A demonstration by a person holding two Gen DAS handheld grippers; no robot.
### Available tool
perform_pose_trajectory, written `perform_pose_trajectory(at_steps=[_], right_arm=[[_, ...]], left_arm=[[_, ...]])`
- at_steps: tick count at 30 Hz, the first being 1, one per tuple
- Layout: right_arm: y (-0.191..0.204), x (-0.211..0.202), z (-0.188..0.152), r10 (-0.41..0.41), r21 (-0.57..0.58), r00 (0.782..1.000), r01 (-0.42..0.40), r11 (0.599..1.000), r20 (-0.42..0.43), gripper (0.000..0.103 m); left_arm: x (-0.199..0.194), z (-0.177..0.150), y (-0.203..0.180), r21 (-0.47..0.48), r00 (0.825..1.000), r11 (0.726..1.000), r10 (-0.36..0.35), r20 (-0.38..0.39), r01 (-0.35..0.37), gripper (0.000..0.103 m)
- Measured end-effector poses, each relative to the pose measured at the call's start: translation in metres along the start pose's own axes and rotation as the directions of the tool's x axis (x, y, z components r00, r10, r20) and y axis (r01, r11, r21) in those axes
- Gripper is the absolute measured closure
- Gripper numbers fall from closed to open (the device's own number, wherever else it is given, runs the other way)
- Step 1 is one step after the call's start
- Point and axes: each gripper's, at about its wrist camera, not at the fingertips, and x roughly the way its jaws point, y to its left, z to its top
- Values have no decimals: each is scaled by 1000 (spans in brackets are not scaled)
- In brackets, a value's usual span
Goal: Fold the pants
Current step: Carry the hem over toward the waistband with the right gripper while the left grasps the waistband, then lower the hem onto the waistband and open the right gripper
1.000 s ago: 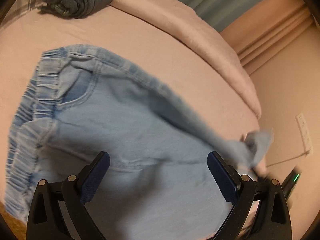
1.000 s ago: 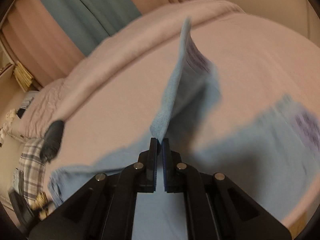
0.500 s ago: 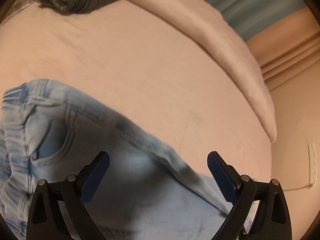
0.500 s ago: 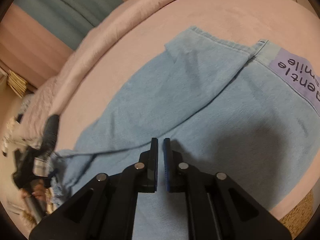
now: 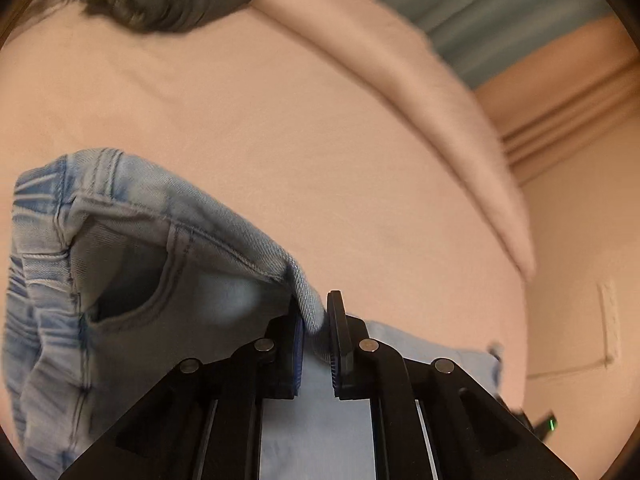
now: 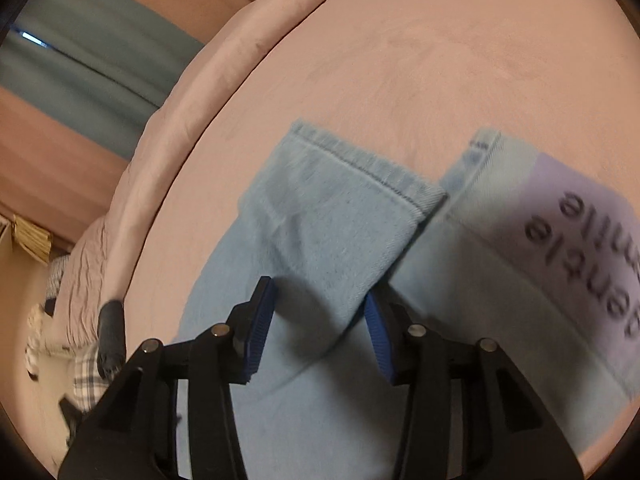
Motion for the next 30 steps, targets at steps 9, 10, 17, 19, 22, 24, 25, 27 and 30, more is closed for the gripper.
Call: perform_pose_trajectory(at_steps=[9, 10, 17, 19, 22, 24, 25, 27, 30], right_arm=[[14, -83, 16, 82, -6, 982, -83, 997, 169, 99], [12, -106, 9, 84, -18, 975, -82, 996, 203, 99], [-44, -136, -29, -82, 10, 984, 81, 997, 156, 99], [-62, -120, -39, -136, 48, 986, 132, 990, 92, 98], [-79, -109, -48, -152, 84, 986, 145, 986, 75, 98], [-80, -111, -46, -139, 87, 987, 133, 987, 74, 96], [-79, -112, -44, -140, 81, 988, 135, 988, 68, 95], [-82, -113, -39, -147, 65, 987, 143, 988, 63, 94], [-84, -111, -30, -143, 76, 988, 138, 987, 64, 91]], left_arm=[[-87, -67, -11, 181, 990, 975, -137, 33, 129, 94], [-87, -80, -5, 183, 993, 977, -114, 11, 110, 94], [-59, -156, 45, 84, 978, 996, -23, -209, 42, 94], [-53, -165, 55, 42, 971, 999, -5, -241, 16, 94], [-65, -155, 65, -11, 976, 1000, -28, -216, 27, 84], [-80, -145, 77, -37, 988, 999, 20, -150, -26, 71], [-90, -139, 84, -52, 992, 997, 45, -115, -51, 67], [-107, -129, 102, -96, 997, 993, 69, -41, -73, 56], [-120, -116, 119, -155, 996, 985, 78, 31, -72, 55]])
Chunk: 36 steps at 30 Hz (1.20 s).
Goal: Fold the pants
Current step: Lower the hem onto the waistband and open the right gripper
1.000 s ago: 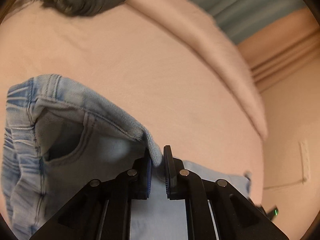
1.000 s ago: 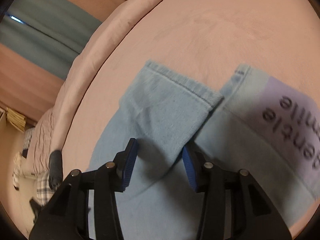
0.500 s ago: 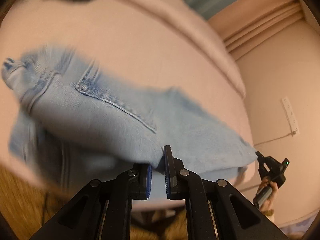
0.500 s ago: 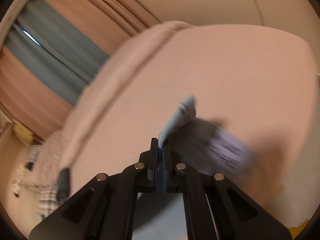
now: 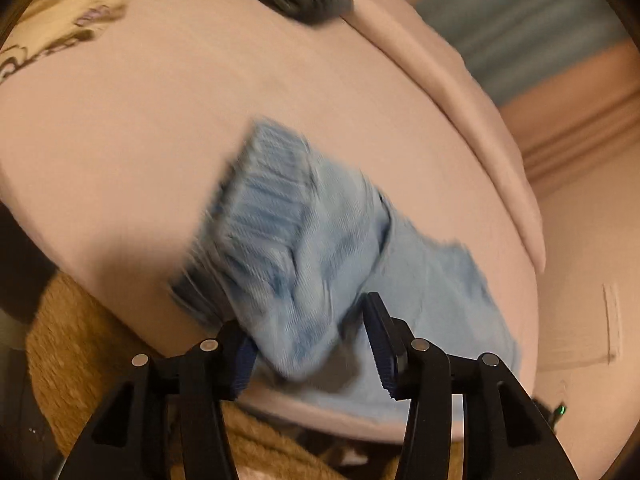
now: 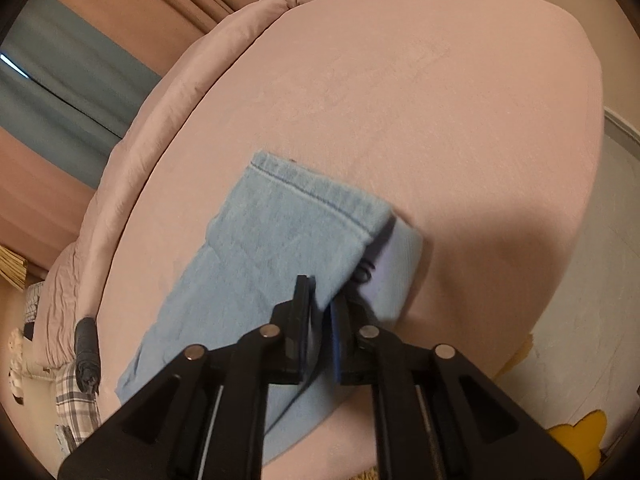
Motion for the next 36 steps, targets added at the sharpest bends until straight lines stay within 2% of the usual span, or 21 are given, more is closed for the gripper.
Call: perform_pose_trajectory(at_steps=[2, 3, 4, 6, 7, 9, 12, 14, 16, 19, 30, 36], right_arm=[[-2, 0, 8, 7, 13, 1000, -7, 1000, 12, 85], [0, 1, 10, 2, 12, 1000, -2, 1000, 20, 85], [2, 2, 13, -12, 3, 1000, 12, 1000, 28, 85], [10, 2, 15, -69, -41, 997, 70, 997, 41, 97], [14, -1, 15, -68, -50, 997, 71, 996, 48, 98], [21, -21, 17, -15, -55, 996, 20, 998, 91, 98], [23, -48, 16, 4, -70, 990, 6, 998, 142, 98], [17, -53, 15, -43, -89, 987, 58, 994, 156, 98], [9, -38, 14, -70, -78, 991, 79, 994, 115, 98], [-3, -9, 9, -174, -84, 983, 178, 980, 52, 98], [11, 1, 7, -268, -173, 959, 281, 944, 96, 100], [14, -10, 5, -297, -206, 947, 317, 926, 123, 99]], left_arm=[[9, 8, -1, 5, 1000, 1000, -25, 14, 25, 55], [12, 10, -2, 23, 1000, 1000, -3, 14, 2, 72], [16, 10, -8, 56, 999, 997, 46, 10, -47, 77], [18, 9, -14, 81, 998, 994, 67, 8, -68, 80], [15, 8, -16, 84, 998, 995, 59, 9, -59, 80], [-1, 6, -17, 117, 998, 991, 59, 2, -59, 80], [1, 4, -19, 167, 994, 980, 110, -14, -106, 80], [17, -1, -12, 177, 987, 974, 153, -49, -142, 80], [25, -4, -5, 154, 984, 976, 165, -66, -154, 80], [24, -2, -10, 177, 979, 968, 191, -68, -176, 79], [40, -13, -33, 231, 963, 941, 266, -50, -248, 78], [37, -10, -38, 216, 969, 954, 232, -83, -210, 77]])
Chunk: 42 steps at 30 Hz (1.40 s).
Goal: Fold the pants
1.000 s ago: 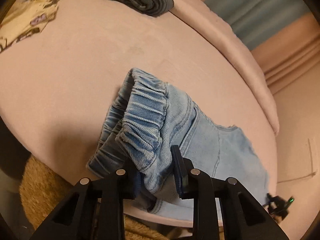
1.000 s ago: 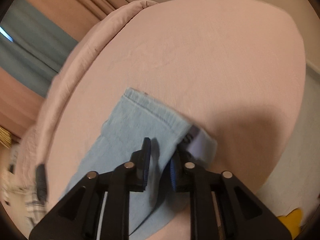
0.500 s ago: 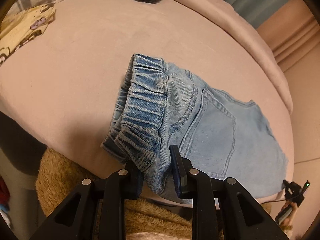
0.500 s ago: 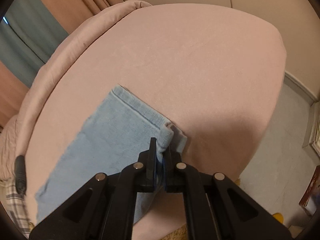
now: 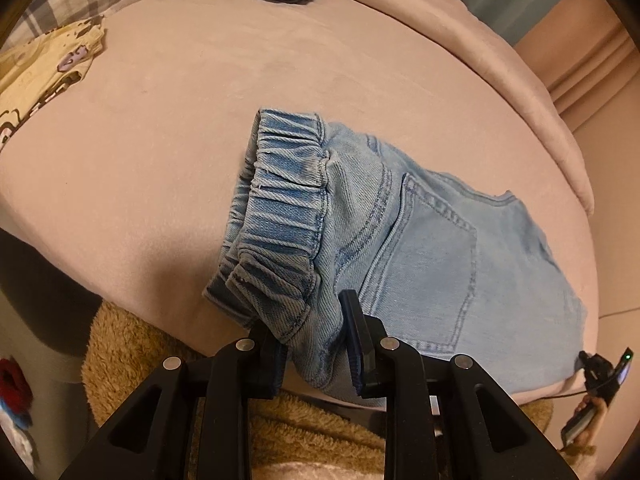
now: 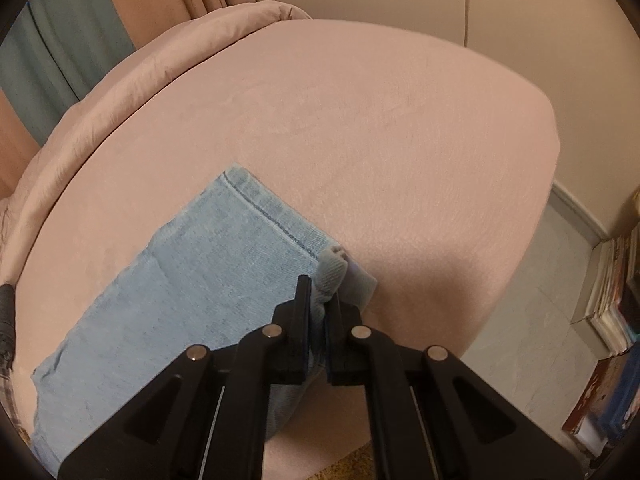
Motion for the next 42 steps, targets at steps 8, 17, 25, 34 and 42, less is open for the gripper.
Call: perform_pose_trajectory(at_steps=[8, 17, 25, 34, 42], right_arm=[[-7, 10, 1, -27, -38, 999, 26, 999, -39, 97], [48, -58, 17, -70, -182, 993, 86, 980, 95, 39], [234, -55, -30, 436, -458, 856, -518, 723, -279, 40], [376, -4, -112, 339, -588, 765, -640, 494, -548, 51], [387, 19, -128, 243, -593, 740, -655, 468, -627, 92]], left_arm=[[-3, 5, -6, 26, 1000, 1000, -2, -14, 2, 75], [-44, 25, 4, 71, 971, 983, 153, 181, -168, 22], [-3, 78, 4, 94, 996, 995, -26, 85, 18, 22], [26, 70, 8, 109, 993, 989, -109, 40, 104, 38], [11, 57, 6, 147, 987, 985, -113, 117, 95, 53]])
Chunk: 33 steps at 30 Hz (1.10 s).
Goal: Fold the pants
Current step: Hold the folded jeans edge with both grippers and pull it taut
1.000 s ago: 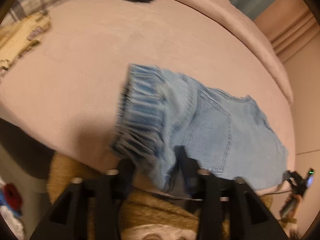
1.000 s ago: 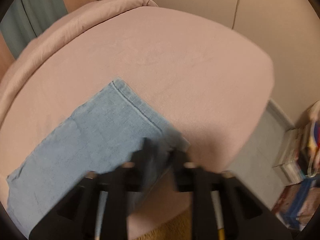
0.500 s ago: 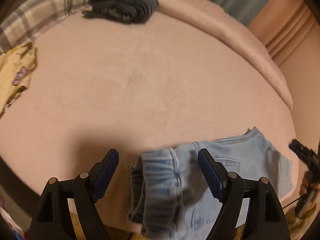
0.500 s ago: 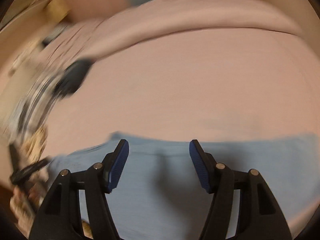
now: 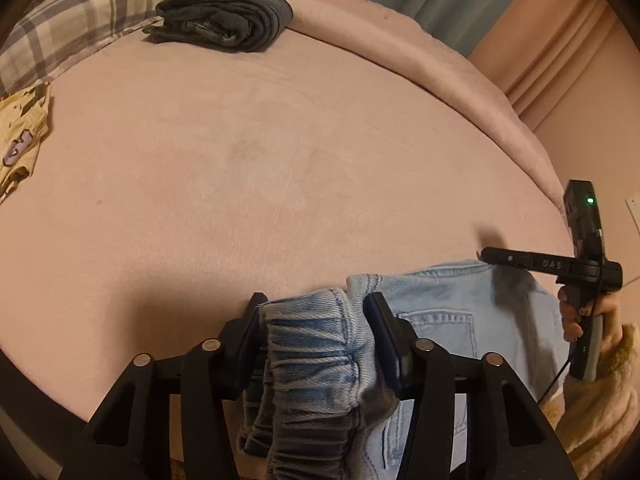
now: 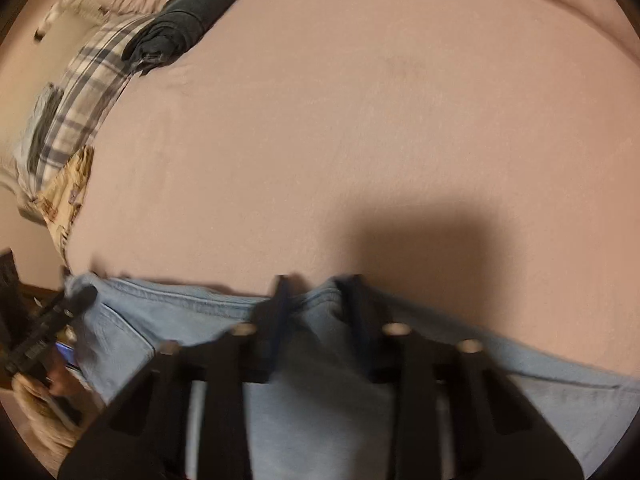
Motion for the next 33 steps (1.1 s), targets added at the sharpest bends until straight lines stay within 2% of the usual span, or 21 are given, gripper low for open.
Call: perform_pose_trajectory(at_steps=[1, 4, 7, 8, 10, 13, 16, 21, 22, 23, 24, 26, 29, 33], right_arm=[[-3, -8, 0, 24, 28, 999, -25, 999, 37, 93], [5, -26, 4, 21, 76, 993, -30, 997, 115, 95], [16, -39, 10, 4, 65, 983, -16, 998, 183, 96], [18, -40, 12, -1, 59, 980, -11, 998, 200, 102], [23, -39, 17, 0, 44, 972, -10, 999, 234, 102], [21, -17, 19, -69, 65, 984, 59, 996, 163, 102], [19, -8, 15, -44, 64, 991, 36, 997, 127, 99], [22, -29, 6, -67, 26, 986, 64, 998, 150, 94], [25, -33, 3, -77, 13, 985, 76, 997, 155, 87], [27, -34, -1, -94, 4, 985, 94, 996, 147, 74], [26, -34, -6, -98, 4, 985, 99, 995, 141, 71], [28, -25, -11, -90, 0, 989, 90, 996, 118, 70], [23, 2, -13, -139, 9, 988, 139, 990, 65, 70], [21, 15, -9, -165, -3, 981, 167, 986, 98, 70]], left_arm=[[0, 2, 0, 4, 1000, 1000, 1, 1, -1, 54], [-10, 6, -7, 25, 999, 999, 24, 34, -25, 54], [-17, 7, -12, 59, 997, 997, 40, 67, -44, 54], [-13, 6, -11, 59, 997, 997, 52, 55, -55, 54], [5, 3, -8, 73, 994, 992, 105, 13, -106, 53], [14, 1, -1, 61, 993, 991, 120, 10, -121, 52], [14, 2, 1, 40, 994, 993, 112, 7, -112, 51], [11, -3, -1, 38, 992, 992, 122, 21, -123, 49], [12, -3, -1, 36, 992, 992, 122, 22, -123, 48], [12, -4, 0, 33, 992, 992, 122, 23, -122, 47], [12, -4, 1, 27, 993, 992, 120, 21, -120, 47], [12, -3, 2, 27, 993, 993, 116, 20, -117, 46], [13, -3, 1, 36, 992, 991, 127, 19, -127, 44], [14, -3, 0, 43, 987, 986, 159, 24, -160, 37]])
